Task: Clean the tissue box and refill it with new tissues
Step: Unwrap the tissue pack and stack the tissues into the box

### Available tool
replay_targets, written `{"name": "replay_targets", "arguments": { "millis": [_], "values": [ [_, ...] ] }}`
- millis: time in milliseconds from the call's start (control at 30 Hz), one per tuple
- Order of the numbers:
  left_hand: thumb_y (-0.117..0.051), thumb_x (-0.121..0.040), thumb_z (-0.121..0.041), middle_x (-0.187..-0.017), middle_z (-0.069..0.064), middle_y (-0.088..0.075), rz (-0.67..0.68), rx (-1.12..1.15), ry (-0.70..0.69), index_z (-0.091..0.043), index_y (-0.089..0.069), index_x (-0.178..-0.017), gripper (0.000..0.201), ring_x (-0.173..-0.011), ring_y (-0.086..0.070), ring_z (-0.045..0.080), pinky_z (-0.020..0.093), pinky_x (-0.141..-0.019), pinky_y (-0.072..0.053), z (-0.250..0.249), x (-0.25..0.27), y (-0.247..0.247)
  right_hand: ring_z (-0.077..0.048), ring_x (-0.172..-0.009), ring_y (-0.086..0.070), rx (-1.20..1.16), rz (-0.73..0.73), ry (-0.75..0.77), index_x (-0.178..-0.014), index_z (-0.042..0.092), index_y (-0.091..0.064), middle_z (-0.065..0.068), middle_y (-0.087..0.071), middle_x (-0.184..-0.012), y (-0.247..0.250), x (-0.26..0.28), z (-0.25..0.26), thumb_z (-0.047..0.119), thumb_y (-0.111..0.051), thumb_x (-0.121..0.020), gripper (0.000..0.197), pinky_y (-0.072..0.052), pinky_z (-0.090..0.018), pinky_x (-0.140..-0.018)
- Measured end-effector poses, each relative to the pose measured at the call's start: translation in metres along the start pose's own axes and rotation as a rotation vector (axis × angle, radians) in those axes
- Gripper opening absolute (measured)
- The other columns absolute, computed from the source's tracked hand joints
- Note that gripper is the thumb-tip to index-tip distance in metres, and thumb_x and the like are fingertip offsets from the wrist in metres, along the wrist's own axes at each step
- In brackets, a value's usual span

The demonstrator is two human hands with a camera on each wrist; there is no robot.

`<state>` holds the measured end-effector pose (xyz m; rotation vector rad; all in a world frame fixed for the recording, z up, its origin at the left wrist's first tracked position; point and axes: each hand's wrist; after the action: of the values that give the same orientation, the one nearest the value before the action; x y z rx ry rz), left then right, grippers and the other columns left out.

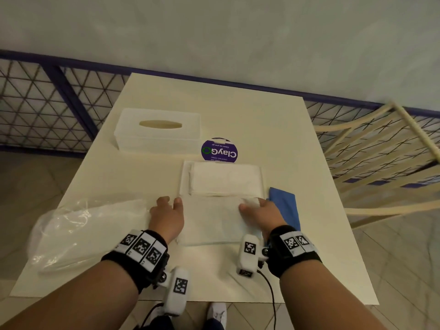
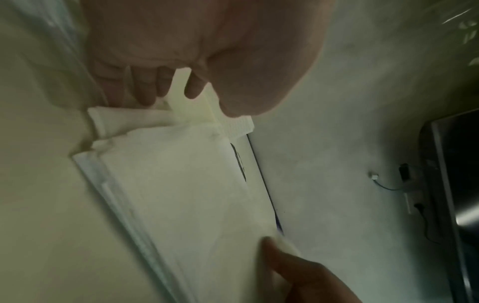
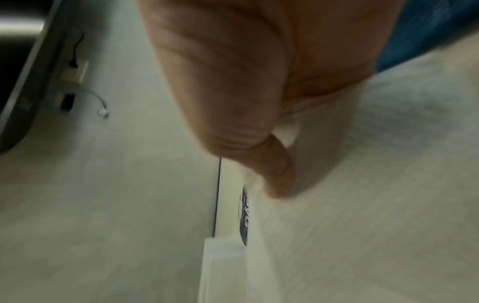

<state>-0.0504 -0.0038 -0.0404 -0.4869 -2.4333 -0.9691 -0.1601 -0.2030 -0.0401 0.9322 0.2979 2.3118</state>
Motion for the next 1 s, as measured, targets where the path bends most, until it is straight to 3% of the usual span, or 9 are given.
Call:
{"name": "replay_targets", "arguments": {
  "millis": [133,333,433,533,600,667,800,900,1000],
  "values": [
    [-0.054,-0.089,-0.047,-0.144,0.018,-0.037,0.049,-0.016,0.026,-0.007,-0.024,-0.143,0.073,-0.123,-0.046,0.033,0.037,-0.103,-0.040,0.004,-0.006,-0.001,-0.024,-0.103,-0.057,0.410,-0.022,-0.058,-0.122,0.010,-0.049,-0.009,-0.058,-0.117,-0.013,-0.009,-0.003,0.023,-0.060,-0.077,0.049,-0.049,-0.028,-0.082],
    [-0.079,-0.071,-0.044,-0.135,0.014,-0.049,0.125,-0.005,0.091,0.000,-0.025,-0.140,0.098,-0.120,-0.050,0.031,0.036,-0.096,-0.044,0.004,-0.017,-0.003,-0.022,-0.098,-0.062,0.229,-0.008,-0.128,-0.112,0.007,-0.052,-0.004,-0.064,-0.106,-0.020,-0.009,-0.009,0.022,-0.077,-0.068,0.053,-0.050,-0.027,-0.077],
    [-0.087,-0.055,-0.039,-0.125,0.011,-0.057,0.175,0.122,0.070,-0.005,-0.037,-0.134,0.099,-0.111,-0.056,0.028,0.043,-0.096,-0.048,0.011,-0.017,-0.002,-0.029,-0.097,-0.067,-0.058,0.088,-0.165,-0.108,0.003,-0.060,-0.008,-0.070,-0.100,-0.018,-0.006,-0.011,0.019,-0.088,-0.045,0.071,-0.056,-0.039,-0.086],
    [-0.083,-0.060,-0.026,-0.113,0.005,-0.061,0.225,0.131,-0.040,-0.013,-0.047,-0.123,0.074,-0.103,-0.059,0.025,0.043,-0.092,-0.050,0.017,-0.009,-0.001,-0.033,-0.088,-0.068,-0.187,0.144,-0.130,-0.106,0.000,-0.064,-0.014,-0.072,-0.095,-0.013,0.005,-0.014,0.003,-0.075,-0.048,0.059,-0.057,-0.046,-0.082],
    [-0.071,-0.073,-0.009,-0.105,0.005,-0.062,0.183,0.207,-0.157,-0.019,-0.051,-0.114,0.047,-0.098,-0.059,0.025,0.037,-0.085,-0.051,0.019,-0.001,0.002,-0.030,-0.080,-0.067,-0.234,0.094,0.019,-0.100,-0.002,-0.066,-0.013,-0.071,-0.087,-0.007,0.013,-0.012,-0.007,-0.068,-0.055,0.045,-0.058,-0.037,-0.072],
    [-0.064,-0.067,-0.009,-0.089,0.004,-0.062,0.103,0.326,-0.322,-0.024,-0.055,-0.095,0.033,-0.082,-0.059,0.023,0.030,-0.068,-0.048,0.017,0.008,0.008,-0.015,-0.073,-0.065,-0.312,0.064,0.213,-0.092,0.002,-0.068,-0.003,-0.069,-0.079,0.001,0.022,-0.009,-0.018,-0.066,-0.066,0.033,-0.055,-0.024,-0.065],
    [-0.064,-0.057,0.000,-0.085,-0.001,-0.064,0.067,0.496,-0.438,-0.032,-0.058,-0.079,0.039,-0.077,-0.057,0.015,0.029,-0.064,-0.046,0.022,0.014,0.015,-0.004,-0.071,-0.060,-0.434,0.109,0.374,-0.081,0.012,-0.066,0.005,-0.066,-0.080,0.015,0.030,-0.015,-0.016,-0.065,-0.059,0.036,-0.050,-0.016,-0.064],
    [-0.056,-0.048,0.001,-0.097,0.004,-0.065,0.114,0.540,-0.439,-0.028,-0.057,-0.087,0.049,-0.093,-0.058,0.014,0.028,-0.079,-0.046,0.029,0.015,0.007,0.003,-0.076,-0.057,-0.393,0.044,0.338,-0.088,0.012,-0.063,0.006,-0.062,-0.088,0.009,0.028,-0.033,-0.019,-0.055,-0.054,0.047,-0.047,-0.012,-0.065],
    [-0.053,-0.045,0.000,-0.098,0.008,-0.066,0.129,0.492,-0.437,-0.021,-0.056,-0.089,0.049,-0.091,-0.058,0.013,0.021,-0.075,-0.046,0.034,0.016,-0.002,0.001,-0.075,-0.055,-0.378,0.034,0.306,-0.093,0.014,-0.063,0.005,-0.060,-0.087,0.000,0.029,-0.036,-0.022,-0.052,-0.057,0.052,-0.045,-0.015,-0.066]
  ]
}}
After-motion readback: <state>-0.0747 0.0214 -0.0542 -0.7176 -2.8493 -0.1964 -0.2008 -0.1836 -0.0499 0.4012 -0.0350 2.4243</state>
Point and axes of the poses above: each hand's wrist, its own x-axis away from the middle knuckle, its own y-axis out of the back of the hand, z = x × y
